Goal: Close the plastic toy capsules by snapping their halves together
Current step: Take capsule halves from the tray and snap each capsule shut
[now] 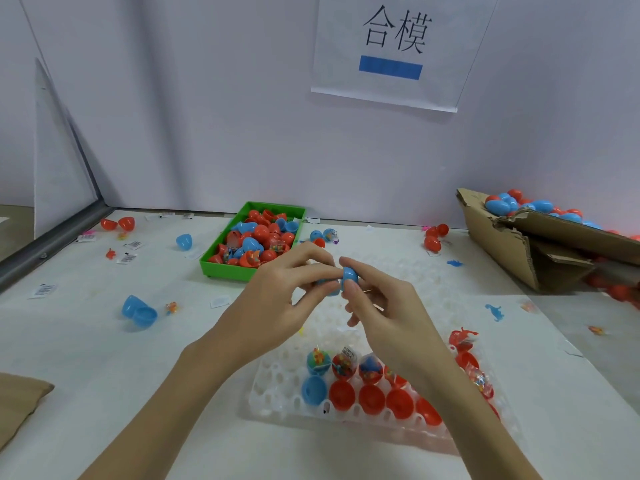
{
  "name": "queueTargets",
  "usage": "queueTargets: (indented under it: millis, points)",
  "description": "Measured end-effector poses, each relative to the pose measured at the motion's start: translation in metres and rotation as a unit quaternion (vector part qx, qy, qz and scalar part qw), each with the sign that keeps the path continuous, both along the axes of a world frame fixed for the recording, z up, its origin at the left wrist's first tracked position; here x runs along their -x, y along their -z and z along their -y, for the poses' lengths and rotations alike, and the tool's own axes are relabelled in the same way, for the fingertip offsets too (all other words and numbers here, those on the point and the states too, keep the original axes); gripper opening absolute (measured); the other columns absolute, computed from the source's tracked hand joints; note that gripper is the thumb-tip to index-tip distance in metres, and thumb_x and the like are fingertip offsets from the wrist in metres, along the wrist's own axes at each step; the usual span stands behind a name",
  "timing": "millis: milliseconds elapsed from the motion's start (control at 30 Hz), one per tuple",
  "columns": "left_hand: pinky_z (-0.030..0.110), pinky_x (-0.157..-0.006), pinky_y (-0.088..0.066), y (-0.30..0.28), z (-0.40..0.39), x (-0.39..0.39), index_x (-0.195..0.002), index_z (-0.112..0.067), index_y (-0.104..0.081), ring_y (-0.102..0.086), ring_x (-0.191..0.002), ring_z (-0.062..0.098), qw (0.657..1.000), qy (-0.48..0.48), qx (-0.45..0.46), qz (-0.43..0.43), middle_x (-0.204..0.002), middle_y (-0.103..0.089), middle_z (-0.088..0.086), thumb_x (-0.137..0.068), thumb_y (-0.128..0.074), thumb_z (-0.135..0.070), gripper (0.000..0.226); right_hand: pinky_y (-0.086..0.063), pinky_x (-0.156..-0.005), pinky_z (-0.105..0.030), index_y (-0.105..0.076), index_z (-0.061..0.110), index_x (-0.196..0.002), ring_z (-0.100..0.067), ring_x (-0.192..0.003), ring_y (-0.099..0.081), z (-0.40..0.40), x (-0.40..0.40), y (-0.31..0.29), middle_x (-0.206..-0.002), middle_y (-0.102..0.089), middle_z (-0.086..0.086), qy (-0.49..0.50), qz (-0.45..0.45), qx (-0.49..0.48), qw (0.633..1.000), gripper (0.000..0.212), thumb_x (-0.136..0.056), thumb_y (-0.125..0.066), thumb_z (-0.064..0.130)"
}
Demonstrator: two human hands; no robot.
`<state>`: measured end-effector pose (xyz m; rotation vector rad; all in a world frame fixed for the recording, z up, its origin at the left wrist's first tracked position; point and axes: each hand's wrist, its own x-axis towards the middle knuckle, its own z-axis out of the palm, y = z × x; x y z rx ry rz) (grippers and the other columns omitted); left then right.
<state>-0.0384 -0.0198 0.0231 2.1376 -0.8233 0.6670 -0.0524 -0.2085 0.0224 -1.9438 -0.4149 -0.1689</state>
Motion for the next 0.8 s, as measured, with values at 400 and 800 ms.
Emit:
queueTargets:
  millis: [400,800]
  points:
    - [0.033,-0.059,-0.062,-0.005,0.004,0.003,-0.101,-0.020,-0.080,-0.071,-0.092,0.024,0.970,0.003,0.207,-0.132,-0.105,-0.074,-0.008,-0.086,-0.078,-0.028,0.017,-0.056,-0.066,-0.015,-0.065,0.029,-0.111,-0.008,-0.079,-0.073,-0.003,-0.001,-0.005,-0.088,-0.073,0.017,0.012,0.025,-0.113,0.993,0.016,-0.098,-0.065,0.018]
    - [0.026,-0.082,-0.061,-0.004,0.012,0.008,-0.109,-0.013,-0.078,-0.069,-0.109,0.020,0.985,-0.003,0.165,-0.058,-0.112,-0.073,-0.004,-0.093,-0.075,-0.007,0.017,-0.060,-0.076,-0.020,-0.068,0.019,-0.111,-0.015,-0.093,-0.075,-0.004,0.002,-0.008,-0.098,-0.076,0.008,-0.008,0.053,-0.162,0.985,0.013,-0.098,-0.067,0.016]
